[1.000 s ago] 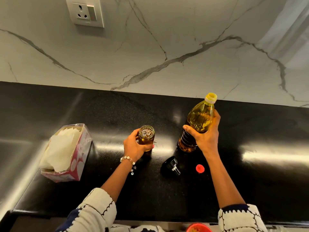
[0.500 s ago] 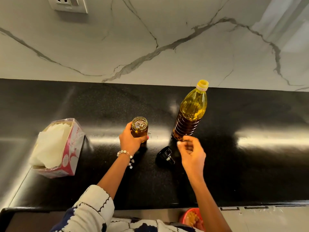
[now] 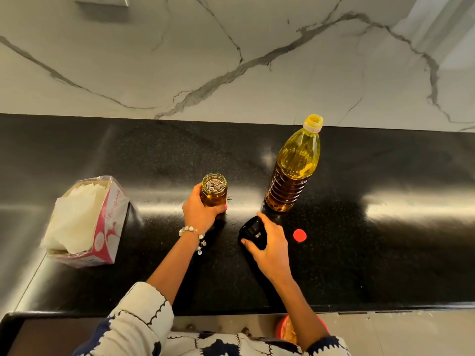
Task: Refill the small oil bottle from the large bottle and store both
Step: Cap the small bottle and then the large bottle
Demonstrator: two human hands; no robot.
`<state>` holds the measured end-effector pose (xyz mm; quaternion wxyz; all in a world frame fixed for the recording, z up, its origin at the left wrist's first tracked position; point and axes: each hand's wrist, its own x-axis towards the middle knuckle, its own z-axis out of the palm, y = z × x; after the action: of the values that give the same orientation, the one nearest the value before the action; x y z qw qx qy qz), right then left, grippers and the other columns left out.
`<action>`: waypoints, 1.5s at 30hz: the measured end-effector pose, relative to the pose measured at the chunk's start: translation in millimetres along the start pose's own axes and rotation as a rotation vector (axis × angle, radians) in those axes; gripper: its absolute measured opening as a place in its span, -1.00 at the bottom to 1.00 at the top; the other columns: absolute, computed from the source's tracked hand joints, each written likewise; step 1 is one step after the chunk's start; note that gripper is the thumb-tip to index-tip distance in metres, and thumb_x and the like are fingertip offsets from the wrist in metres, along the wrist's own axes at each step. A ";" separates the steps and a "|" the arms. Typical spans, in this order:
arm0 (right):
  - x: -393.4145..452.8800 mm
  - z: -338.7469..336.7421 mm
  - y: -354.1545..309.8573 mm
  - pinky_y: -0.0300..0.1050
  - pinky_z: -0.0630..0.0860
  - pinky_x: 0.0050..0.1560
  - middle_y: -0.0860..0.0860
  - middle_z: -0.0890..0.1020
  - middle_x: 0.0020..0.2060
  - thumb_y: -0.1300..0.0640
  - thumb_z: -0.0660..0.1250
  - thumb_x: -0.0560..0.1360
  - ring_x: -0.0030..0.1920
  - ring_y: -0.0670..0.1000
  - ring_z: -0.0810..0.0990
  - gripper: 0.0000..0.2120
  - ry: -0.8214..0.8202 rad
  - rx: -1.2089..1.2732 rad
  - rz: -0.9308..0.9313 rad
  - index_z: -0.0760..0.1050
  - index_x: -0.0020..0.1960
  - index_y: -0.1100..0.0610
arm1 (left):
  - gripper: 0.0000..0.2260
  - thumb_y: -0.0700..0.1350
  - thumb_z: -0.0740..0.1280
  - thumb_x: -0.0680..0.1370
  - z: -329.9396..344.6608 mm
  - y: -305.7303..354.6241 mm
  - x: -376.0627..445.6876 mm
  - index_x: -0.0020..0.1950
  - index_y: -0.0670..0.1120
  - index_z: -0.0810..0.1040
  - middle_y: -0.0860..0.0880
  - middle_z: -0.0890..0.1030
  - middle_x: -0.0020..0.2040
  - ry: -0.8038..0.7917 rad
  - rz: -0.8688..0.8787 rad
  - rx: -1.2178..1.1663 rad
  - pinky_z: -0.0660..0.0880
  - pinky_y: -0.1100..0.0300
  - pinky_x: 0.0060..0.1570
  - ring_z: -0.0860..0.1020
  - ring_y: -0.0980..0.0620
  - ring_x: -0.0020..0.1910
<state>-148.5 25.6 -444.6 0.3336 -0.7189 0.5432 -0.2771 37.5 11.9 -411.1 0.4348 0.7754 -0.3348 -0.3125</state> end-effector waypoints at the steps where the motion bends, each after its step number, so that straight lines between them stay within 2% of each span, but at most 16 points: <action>1: 1.4 -0.4 -1.3 -0.30 0.26 0.26 -0.07 0.44 0.23 0.05 0.50 0.38 0.26 -0.15 0.36 -0.29 -0.011 0.038 0.011 0.27 0.44 0.01 | -0.36 -0.19 0.57 0.32 -0.7 0.3 0.2 0.35 -0.08 0.40 -0.08 0.55 0.25 -0.001 -0.006 0.006 0.34 0.21 0.13 0.49 -0.05 0.25; 5: 9.3 -2.2 -7.7 -0.16 0.44 0.26 -0.11 0.50 0.22 0.05 0.51 0.37 0.22 -0.12 0.49 -0.31 -0.115 0.325 0.190 0.31 0.43 -0.01 | -0.35 -0.18 0.57 0.32 -1.9 3.2 0.7 0.36 -0.09 0.40 -0.08 0.55 0.26 -0.010 -0.033 0.037 0.35 0.20 0.15 0.49 -0.06 0.26; 8: 12.9 1.2 -9.6 0.01 0.54 0.18 -0.03 0.63 0.11 0.13 0.49 0.39 0.11 -0.04 0.61 -0.43 -0.114 0.612 0.339 0.41 0.36 0.04 | -0.35 -0.19 0.58 0.32 -3.8 4.7 2.1 0.35 -0.10 0.40 -0.08 0.56 0.25 -0.020 -0.056 0.035 0.38 0.18 0.16 0.50 -0.06 0.25; 11: 16.7 2.0 -9.0 -0.02 0.58 0.11 -0.01 0.66 0.06 0.22 0.46 0.41 0.08 -0.03 0.63 -0.54 -0.097 0.695 0.384 0.48 0.29 0.06 | -0.35 -0.19 0.58 0.31 -5.5 6.2 3.3 0.34 -0.09 0.41 -0.07 0.57 0.23 -0.033 -0.074 0.042 0.40 0.14 0.18 0.51 -0.06 0.23; 17: 23.4 -0.9 -6.1 -0.05 0.57 0.07 0.03 0.68 0.02 0.27 0.45 0.41 0.01 0.03 0.65 -0.58 -0.112 0.798 0.402 0.51 0.23 0.06 | -0.30 -0.16 0.58 0.32 -4.1 13.6 -3.1 0.39 -0.14 0.36 -0.11 0.54 0.26 -0.009 -0.139 0.133 0.44 0.08 0.19 0.50 -0.11 0.25; 18: 24.1 -1.7 -5.2 -0.08 0.56 0.04 0.05 0.68 0.01 0.28 0.45 0.41 -0.04 0.04 0.65 -0.58 -0.111 0.813 0.405 0.51 0.24 0.08 | -0.34 -0.13 0.57 0.33 -4.4 14.9 -7.7 0.36 -0.17 0.37 -0.12 0.54 0.24 0.000 -0.176 0.187 0.46 0.08 0.11 0.51 -0.13 0.23; 21: 24.8 -4.4 -1.0 -0.12 0.53 -0.03 0.12 0.67 0.01 0.28 0.45 0.41 -0.14 0.01 0.61 -0.55 -0.121 0.847 0.422 0.48 0.27 0.12 | -0.65 -0.01 0.51 0.41 -8.1 15.0 -30.4 0.06 -0.15 0.50 -0.16 0.59 0.06 -0.054 -0.231 0.379 0.48 0.11 -0.07 0.57 -0.16 0.06; 24: 23.8 -6.9 1.6 -0.11 0.52 -0.01 0.15 0.65 0.04 0.28 0.45 0.41 -0.10 0.01 0.61 -0.55 -0.133 0.855 0.411 0.48 0.27 0.12 | -0.67 0.06 0.43 0.48 -5.8 4.1 -47.2 0.15 -0.10 0.59 -0.08 0.64 0.07 -0.093 -0.128 0.366 0.53 0.08 0.08 0.59 -0.08 0.08; 27: 22.1 -10.3 1.8 -0.09 0.52 0.01 0.13 0.65 0.03 0.30 0.43 0.42 -0.06 0.03 0.62 -0.58 -0.156 0.857 0.383 0.50 0.25 0.12 | -0.73 -0.03 0.38 0.54 -1.9 4.5 -52.2 0.22 -0.03 0.59 0.02 0.65 0.08 -0.182 0.081 0.177 0.51 0.21 0.15 0.60 0.09 0.07; 29: 20.4 -11.7 0.7 -0.08 0.53 0.02 0.10 0.66 0.03 0.30 0.42 0.43 0.00 0.06 0.63 -0.59 -0.172 0.840 0.368 0.51 0.25 0.09 | -0.76 -0.11 0.35 0.56 -2.4 9.1 -51.4 0.23 -0.02 0.59 0.11 0.61 0.03 -0.276 0.209 0.120 0.47 0.41 0.09 0.56 0.26 0.00; 31: 18.5 -13.1 -1.9 -0.10 0.53 0.00 0.09 0.66 0.03 0.31 0.42 0.43 0.03 0.06 0.63 -0.59 -0.183 0.820 0.351 0.50 0.25 0.09 | -0.80 -0.14 0.34 0.56 -2.2 11.4 -49.1 0.18 -0.05 0.62 0.15 0.59 -0.04 -0.335 0.287 0.152 0.41 0.54 -0.03 0.51 0.32 -0.09; 34: 19.0 -15.4 -4.8 -0.09 0.55 -0.01 0.08 0.65 0.06 0.34 0.43 0.41 0.05 0.05 0.63 -0.48 -0.167 0.802 0.346 0.42 0.32 0.06 | -0.88 -0.13 0.36 0.55 1.8 10.7 -47.7 0.03 -0.07 0.66 0.11 0.62 -0.16 -0.327 0.295 0.144 0.46 0.42 -0.12 0.54 0.24 -0.19; 37: 20.9 -15.5 -5.4 0.07 0.50 0.22 0.02 0.57 0.22 0.30 0.48 0.38 0.21 0.03 0.57 -0.32 -0.152 0.733 0.318 0.32 0.39 -0.05 | -0.91 -0.13 0.36 0.55 6.0 8.8 -49.8 -0.02 -0.08 0.66 0.07 0.64 -0.17 -0.334 0.247 0.069 0.55 0.20 -0.05 0.57 0.18 -0.17; 40: 19.7 -15.3 -6.1 0.14 0.38 0.35 -0.06 0.48 0.33 0.32 0.45 0.40 0.34 -0.02 0.45 -0.28 -0.148 0.642 0.275 0.26 0.44 -0.08 | -0.93 -0.15 0.35 0.55 8.1 8.9 -51.2 -0.04 -0.07 0.64 0.00 0.65 -0.13 -0.364 0.200 0.039 0.58 0.07 0.02 0.60 0.08 -0.10; 43: 16.6 -16.1 -12.3 0.15 0.32 0.40 -0.08 0.37 0.42 0.38 0.38 0.44 0.42 -0.05 0.33 -0.20 -0.160 0.574 0.242 0.11 0.51 -0.06 | -0.91 -0.17 0.34 0.56 7.8 9.9 -52.9 -0.12 -0.02 0.59 -0.07 0.65 -0.15 -0.395 0.146 0.014 0.56 -0.08 0.07 0.62 -0.08 -0.06; 45: 13.4 -16.9 -17.4 0.13 0.37 0.37 -0.06 0.41 0.39 0.39 0.41 0.41 0.39 -0.06 0.37 -0.18 -0.073 0.569 0.219 0.12 0.51 -0.05 | -0.86 -0.16 0.32 0.57 7.7 10.3 -54.8 -0.17 0.01 0.56 -0.12 0.63 -0.18 -0.394 0.102 -0.019 0.56 -0.14 0.06 0.62 -0.17 -0.04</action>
<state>-147.5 12.8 -420.0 0.5686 -0.5435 0.5056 -0.3545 -2.8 47.6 -394.7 0.3833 0.6772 -0.4492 -0.4389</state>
